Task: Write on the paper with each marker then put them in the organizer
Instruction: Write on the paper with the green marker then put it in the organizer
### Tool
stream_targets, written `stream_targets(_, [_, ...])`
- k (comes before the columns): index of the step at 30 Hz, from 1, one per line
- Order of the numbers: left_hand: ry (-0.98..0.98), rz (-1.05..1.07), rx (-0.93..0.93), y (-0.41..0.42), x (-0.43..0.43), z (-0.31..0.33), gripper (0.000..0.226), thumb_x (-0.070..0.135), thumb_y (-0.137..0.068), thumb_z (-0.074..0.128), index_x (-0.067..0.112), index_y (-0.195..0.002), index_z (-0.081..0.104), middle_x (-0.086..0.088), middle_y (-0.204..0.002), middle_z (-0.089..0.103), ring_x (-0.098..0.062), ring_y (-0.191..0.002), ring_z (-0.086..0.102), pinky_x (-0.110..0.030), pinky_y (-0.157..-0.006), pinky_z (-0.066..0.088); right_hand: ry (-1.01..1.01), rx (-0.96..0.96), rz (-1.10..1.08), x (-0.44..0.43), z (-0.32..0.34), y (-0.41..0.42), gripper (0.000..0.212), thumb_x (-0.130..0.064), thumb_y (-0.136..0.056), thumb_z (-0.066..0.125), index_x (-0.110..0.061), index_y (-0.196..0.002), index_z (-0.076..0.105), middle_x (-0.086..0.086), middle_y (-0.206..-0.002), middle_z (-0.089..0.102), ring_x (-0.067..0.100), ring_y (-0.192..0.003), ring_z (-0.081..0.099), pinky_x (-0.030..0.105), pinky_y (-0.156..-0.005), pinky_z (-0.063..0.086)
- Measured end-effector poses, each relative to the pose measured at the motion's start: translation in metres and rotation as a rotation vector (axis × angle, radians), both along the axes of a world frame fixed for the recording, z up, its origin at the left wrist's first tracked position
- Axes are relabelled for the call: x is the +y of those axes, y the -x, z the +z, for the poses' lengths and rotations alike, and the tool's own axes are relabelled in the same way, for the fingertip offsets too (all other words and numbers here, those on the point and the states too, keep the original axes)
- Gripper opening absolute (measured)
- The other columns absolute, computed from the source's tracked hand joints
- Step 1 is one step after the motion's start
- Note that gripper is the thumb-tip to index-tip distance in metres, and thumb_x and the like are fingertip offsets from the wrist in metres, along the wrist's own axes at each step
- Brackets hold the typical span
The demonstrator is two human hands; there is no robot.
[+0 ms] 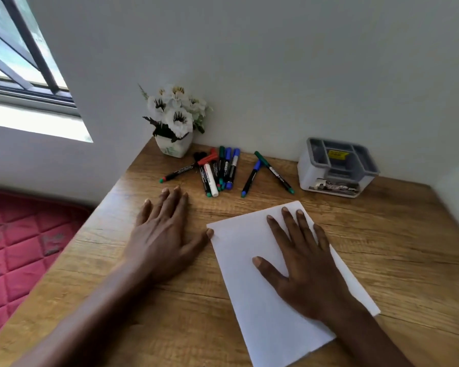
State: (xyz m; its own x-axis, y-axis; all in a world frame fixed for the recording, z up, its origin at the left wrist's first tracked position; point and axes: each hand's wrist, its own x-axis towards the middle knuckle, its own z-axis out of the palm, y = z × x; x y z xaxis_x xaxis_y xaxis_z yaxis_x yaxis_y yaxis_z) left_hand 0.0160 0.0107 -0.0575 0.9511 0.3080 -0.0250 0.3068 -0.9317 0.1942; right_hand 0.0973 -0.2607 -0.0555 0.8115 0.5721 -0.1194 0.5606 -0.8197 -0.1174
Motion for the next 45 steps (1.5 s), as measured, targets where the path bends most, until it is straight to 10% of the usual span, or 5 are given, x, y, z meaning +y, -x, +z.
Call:
stream_targets(12, [-0.07,-0.009,-0.025,-0.009,-0.001,-0.02,0.095,0.081,-0.09,0.025,0.021,-0.162,0.014,-0.004,-0.171,0.008,-0.021,-0.157,0.007,-0.051,-0.126,0.008,-0.067,-0.018,0.042,-0.007,-0.007,0.003,0.084,-0.082,-0.09,0.027,-0.04,-0.161,0.012,-0.009,-0.171,0.0,0.014,-0.157,-0.004,0.046,-0.127,0.001])
stream_targets(21, [-0.068,-0.021,-0.062,-0.003,-0.001,-0.015,0.098,0.083,-0.087,0.024,0.021,-0.162,0.015,-0.003,-0.17,0.009,-0.022,-0.157,0.008,-0.051,-0.126,0.009,-0.389,-0.252,-0.029,0.041,0.048,-0.046,0.049,-0.042,-0.094,0.059,-0.02,-0.137,0.058,0.003,-0.128,0.068,0.022,-0.117,0.063,0.036,-0.097,0.051])
stream_targets(33, [-0.03,-0.042,-0.096,-0.008,0.005,-0.016,0.102,0.085,-0.085,0.024,0.02,-0.163,0.012,-0.002,-0.171,0.006,-0.016,-0.157,0.005,-0.05,-0.126,0.008,0.023,-0.455,-0.103,0.105,0.027,-0.136,0.033,-0.014,-0.094,0.057,-0.013,-0.127,0.057,0.015,-0.129,0.06,0.033,-0.116,0.061,0.039,-0.09,0.052])
stream_targets(45, [0.043,-0.056,-0.166,-0.007,0.004,-0.008,0.095,0.083,-0.083,0.037,0.025,-0.158,0.027,-0.001,-0.169,0.018,-0.018,-0.154,0.019,-0.05,-0.124,0.015,-0.59,-0.369,0.067,0.071,0.035,-0.056,0.025,-0.022,-0.095,0.061,-0.018,-0.116,0.072,-0.001,-0.104,0.074,0.014,-0.094,0.066,0.034,-0.084,0.054])
